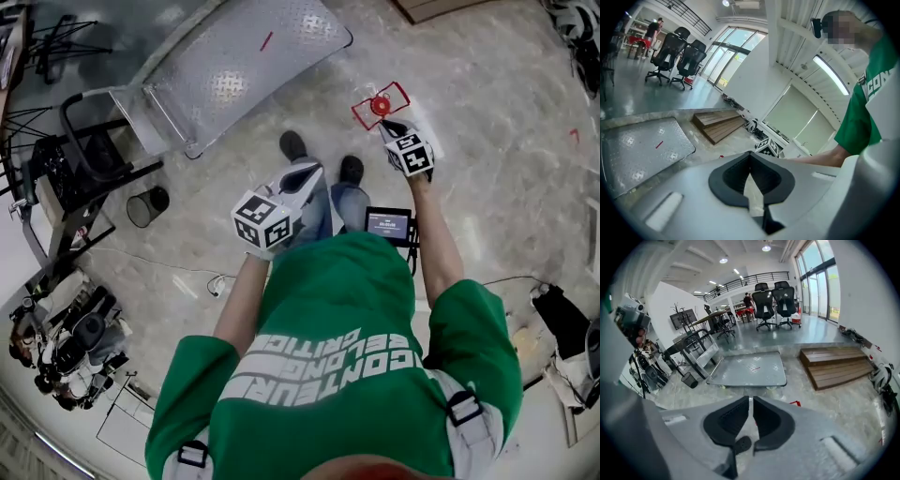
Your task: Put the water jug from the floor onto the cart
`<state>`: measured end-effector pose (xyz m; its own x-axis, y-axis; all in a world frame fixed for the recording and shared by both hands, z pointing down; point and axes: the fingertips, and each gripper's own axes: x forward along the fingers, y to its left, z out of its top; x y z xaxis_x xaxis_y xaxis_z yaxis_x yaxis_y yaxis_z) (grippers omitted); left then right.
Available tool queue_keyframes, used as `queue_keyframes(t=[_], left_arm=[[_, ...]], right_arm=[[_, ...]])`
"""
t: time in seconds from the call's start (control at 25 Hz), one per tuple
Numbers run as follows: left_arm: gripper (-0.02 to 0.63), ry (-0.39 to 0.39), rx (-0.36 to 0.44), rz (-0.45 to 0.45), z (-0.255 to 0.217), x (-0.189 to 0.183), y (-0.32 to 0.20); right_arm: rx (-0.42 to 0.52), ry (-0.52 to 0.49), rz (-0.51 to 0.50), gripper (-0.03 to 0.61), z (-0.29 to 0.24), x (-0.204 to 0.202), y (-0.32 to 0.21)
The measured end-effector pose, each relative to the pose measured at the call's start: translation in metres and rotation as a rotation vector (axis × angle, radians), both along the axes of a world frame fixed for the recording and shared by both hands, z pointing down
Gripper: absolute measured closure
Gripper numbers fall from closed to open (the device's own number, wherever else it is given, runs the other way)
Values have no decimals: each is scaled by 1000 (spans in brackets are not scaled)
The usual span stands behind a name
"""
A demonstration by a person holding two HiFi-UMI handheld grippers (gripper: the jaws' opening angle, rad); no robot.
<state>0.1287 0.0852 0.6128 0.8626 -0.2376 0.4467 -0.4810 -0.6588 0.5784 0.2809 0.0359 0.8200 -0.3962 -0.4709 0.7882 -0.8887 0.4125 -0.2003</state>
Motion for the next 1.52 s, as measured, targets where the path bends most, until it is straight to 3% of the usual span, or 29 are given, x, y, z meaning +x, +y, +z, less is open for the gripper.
queue_keyframes(t=[0.16, 0.64, 0.84, 1.16, 1.32, 1.52], left_arm=[[600, -6, -23, 51, 11, 13, -7], [600, -5, -123, 243, 57, 1, -20], [600, -7, -161, 273, 56, 4, -27], [600, -9, -207, 290, 68, 8, -40], [600, 1, -232, 255, 75, 5, -49], [600, 6, -253, 257, 80, 12, -48]], right_arm=[[-64, 38, 40, 492, 51, 18, -8], [-233, 107, 173, 253, 184, 7, -33], [-372, 159, 196, 244, 215, 26, -14], [-451, 219, 308, 244, 244, 63, -14], [-480, 220, 368, 244, 254, 70, -15], [-464, 231, 357, 247, 263, 72, -21]])
